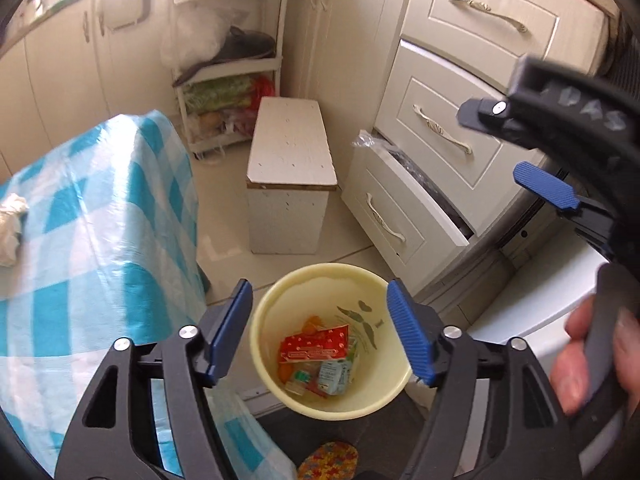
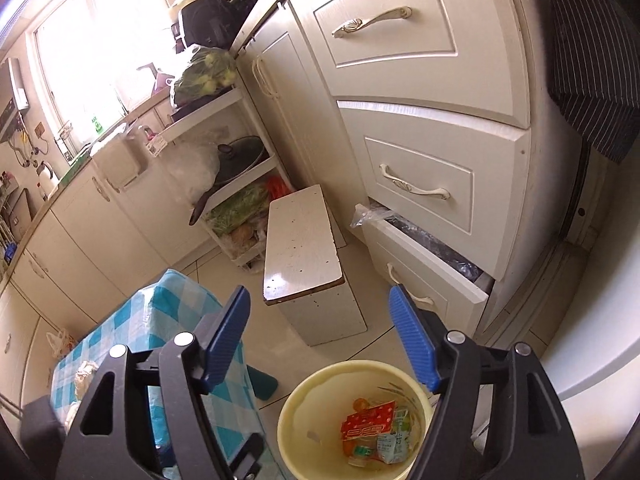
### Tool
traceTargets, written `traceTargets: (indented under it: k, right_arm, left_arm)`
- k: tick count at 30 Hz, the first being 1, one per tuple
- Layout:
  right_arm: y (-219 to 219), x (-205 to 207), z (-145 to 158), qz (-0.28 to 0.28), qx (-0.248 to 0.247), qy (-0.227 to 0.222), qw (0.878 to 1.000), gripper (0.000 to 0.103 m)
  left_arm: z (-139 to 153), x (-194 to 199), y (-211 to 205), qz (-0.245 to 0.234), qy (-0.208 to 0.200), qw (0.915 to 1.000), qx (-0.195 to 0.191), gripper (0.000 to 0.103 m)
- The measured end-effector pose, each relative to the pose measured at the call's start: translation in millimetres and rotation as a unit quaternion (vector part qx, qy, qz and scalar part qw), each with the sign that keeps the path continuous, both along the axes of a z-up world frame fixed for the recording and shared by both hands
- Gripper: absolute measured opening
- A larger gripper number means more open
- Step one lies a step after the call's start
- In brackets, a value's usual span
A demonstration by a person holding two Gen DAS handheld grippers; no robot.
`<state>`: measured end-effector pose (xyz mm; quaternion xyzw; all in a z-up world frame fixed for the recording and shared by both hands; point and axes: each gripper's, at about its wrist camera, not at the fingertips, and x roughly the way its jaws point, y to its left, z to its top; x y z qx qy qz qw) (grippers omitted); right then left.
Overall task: Collect trash
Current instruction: 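Open both tools over the yellow bucket to drop the orange peels, then move both empty tools back over the table toward the long orange peel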
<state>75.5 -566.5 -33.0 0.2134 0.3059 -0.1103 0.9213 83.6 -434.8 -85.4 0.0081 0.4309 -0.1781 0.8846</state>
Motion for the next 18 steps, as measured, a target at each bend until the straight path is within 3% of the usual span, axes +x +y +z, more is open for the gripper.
traceTargets:
  k: [5,13,18]
  right_arm:
    - [7.5,0.3,5.2,-0.005,-0.026,0.004,1.0,0.076]
    - [34.0,-5.2,24.1,0.005,-0.072,-0.03,0.997,0.082]
    - [62.0,-9.6,38.6,0.027,-0.103,-0.057,0.993,0.084]
  left_arm:
    - [30.1,-26.1,29.5,0.019,-0.052,0.9983,0.019,0.085]
    - [73.4,-59.4,99.1,0.068,-0.097,0.9926,0.028,0.092]
    - [90.2,-74.6,144.7,0.102,-0.105,0.9889,0.024,0.093]
